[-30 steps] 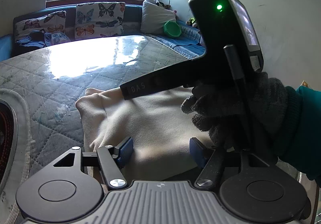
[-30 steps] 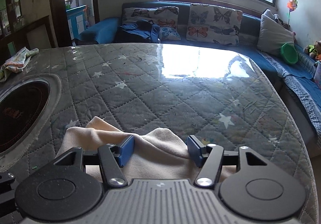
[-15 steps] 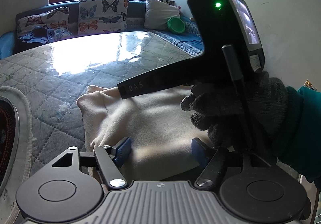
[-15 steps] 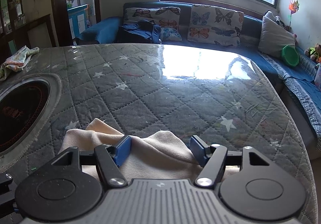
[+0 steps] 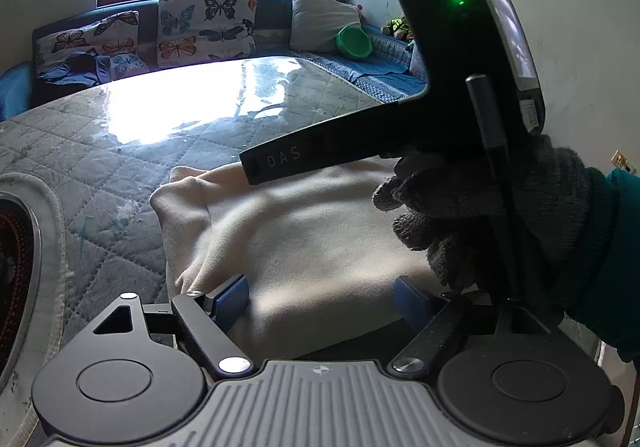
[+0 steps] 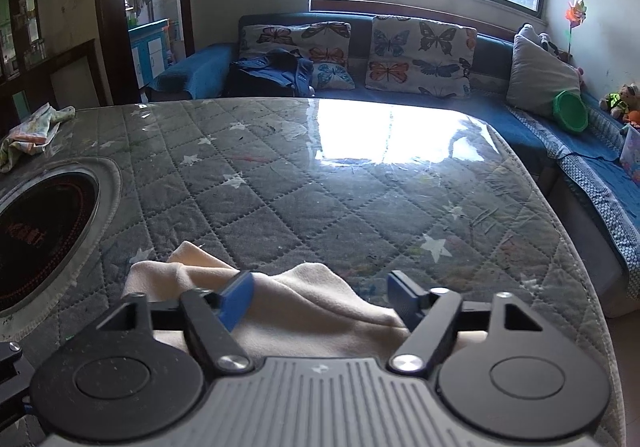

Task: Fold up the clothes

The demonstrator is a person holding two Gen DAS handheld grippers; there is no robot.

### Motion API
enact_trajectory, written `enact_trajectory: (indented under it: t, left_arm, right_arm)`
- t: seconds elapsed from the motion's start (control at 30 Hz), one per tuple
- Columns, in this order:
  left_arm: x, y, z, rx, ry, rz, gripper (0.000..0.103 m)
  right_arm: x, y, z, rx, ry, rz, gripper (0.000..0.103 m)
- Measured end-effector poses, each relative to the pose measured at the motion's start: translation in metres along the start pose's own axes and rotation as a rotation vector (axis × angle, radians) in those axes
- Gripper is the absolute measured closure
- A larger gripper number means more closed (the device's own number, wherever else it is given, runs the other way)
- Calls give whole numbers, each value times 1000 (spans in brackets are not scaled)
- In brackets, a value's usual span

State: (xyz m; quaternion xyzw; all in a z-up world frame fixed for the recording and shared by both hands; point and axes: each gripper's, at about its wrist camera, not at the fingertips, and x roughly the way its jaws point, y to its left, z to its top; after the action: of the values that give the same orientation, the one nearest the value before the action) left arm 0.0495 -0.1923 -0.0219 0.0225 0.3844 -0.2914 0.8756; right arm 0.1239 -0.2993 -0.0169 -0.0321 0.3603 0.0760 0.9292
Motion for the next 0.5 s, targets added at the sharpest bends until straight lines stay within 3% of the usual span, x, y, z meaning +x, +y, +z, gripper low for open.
enact_trajectory:
  t: [0.27, 0.5]
  left_arm:
    - [2, -1, 0, 0, 4, 4, 17]
    - [2, -2, -3, 1, 2, 5, 13]
  right_arm:
    - [-6, -5, -5, 19, -16, -5, 21]
    - [-16, -7, -7, 37, -54, -35, 6]
